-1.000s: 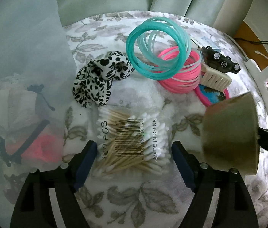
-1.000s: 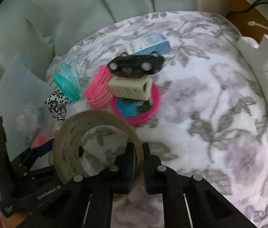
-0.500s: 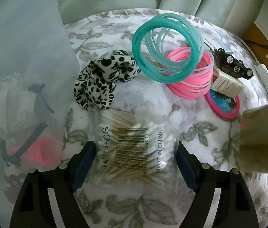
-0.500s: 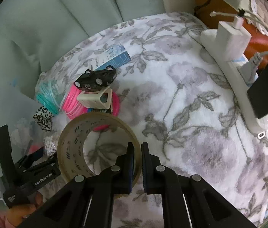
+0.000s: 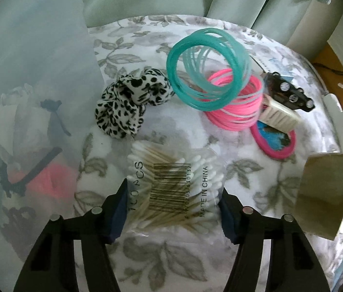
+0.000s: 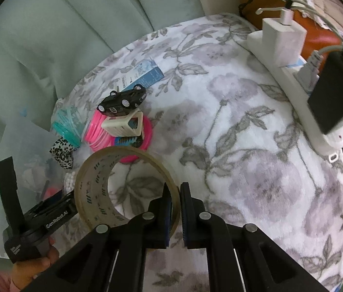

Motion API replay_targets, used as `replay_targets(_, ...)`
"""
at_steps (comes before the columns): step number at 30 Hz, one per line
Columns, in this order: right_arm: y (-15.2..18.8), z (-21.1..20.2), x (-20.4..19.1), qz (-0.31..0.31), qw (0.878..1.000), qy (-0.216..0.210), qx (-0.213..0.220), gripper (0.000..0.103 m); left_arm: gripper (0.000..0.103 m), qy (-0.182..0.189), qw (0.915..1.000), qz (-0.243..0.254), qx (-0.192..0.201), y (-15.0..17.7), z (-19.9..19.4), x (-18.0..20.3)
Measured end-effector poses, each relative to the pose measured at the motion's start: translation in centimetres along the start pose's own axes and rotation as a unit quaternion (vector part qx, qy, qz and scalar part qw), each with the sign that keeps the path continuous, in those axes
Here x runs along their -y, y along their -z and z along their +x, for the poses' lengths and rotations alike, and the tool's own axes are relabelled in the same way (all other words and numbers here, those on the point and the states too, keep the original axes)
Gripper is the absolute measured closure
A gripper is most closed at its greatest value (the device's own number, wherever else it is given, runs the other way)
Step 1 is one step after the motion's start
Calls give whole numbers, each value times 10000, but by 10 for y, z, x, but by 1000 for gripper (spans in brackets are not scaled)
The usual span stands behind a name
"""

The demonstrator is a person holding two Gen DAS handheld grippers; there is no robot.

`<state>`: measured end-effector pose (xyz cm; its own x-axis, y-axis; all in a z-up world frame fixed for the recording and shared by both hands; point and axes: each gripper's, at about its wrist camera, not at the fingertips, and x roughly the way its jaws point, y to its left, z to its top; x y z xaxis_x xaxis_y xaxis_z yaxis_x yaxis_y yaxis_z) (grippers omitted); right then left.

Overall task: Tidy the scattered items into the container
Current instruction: 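Grasp the cotton-swab bag with the left gripper while the right grips the tape roll, then carry the swab bag with the left gripper while the right carries the tape roll over the container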

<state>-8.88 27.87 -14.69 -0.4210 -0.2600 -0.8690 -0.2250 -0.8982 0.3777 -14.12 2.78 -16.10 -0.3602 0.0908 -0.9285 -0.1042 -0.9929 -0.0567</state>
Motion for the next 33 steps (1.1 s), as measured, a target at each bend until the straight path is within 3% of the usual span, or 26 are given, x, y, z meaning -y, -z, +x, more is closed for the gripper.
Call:
replay_targets(14,5,-60,3,35,9982,-70,589,95,39,323,9983,192,437,4,-47,52)
replay_targets(33,25,-156,-43,-461,9847,-250,1660,95,39,645,9848,102,1610,22,-156,30)
